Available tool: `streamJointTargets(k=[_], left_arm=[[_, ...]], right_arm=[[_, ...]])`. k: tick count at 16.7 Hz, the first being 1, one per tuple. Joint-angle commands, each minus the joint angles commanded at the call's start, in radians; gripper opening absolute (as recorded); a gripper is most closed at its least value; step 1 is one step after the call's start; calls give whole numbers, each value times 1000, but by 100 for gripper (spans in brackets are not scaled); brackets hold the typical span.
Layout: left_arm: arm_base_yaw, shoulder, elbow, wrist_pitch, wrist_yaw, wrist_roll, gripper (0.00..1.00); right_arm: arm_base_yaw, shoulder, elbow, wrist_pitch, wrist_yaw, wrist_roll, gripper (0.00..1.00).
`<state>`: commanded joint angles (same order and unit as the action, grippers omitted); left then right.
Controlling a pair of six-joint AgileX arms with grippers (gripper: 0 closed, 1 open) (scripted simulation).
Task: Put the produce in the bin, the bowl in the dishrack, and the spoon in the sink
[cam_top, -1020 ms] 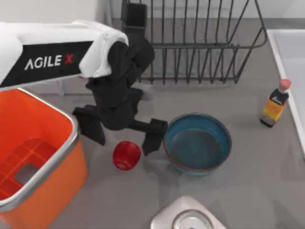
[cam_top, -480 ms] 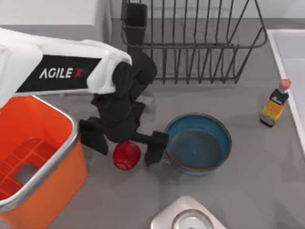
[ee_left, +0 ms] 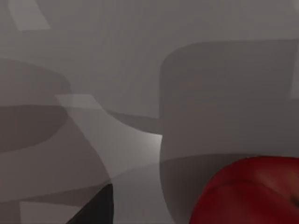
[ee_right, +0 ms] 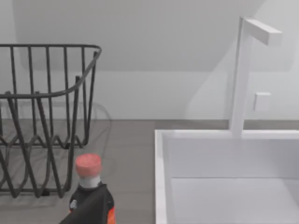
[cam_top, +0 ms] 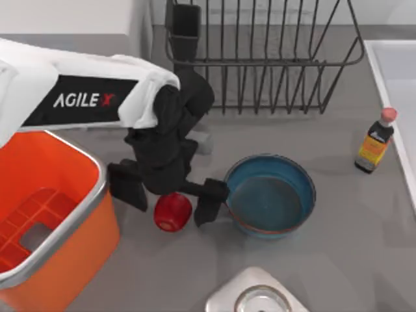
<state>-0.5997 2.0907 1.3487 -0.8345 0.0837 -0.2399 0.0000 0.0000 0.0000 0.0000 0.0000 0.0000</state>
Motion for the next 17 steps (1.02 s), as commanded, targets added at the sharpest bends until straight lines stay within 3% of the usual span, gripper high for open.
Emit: streamJointTargets(k=[10, 17], left_arm=[[0, 0, 0, 0, 0, 0, 2], [0, 0, 0, 0, 0, 0, 0]], right_arm=[[0, 0, 0, 0, 0, 0, 100], [0, 0, 0, 0, 0, 0, 100]])
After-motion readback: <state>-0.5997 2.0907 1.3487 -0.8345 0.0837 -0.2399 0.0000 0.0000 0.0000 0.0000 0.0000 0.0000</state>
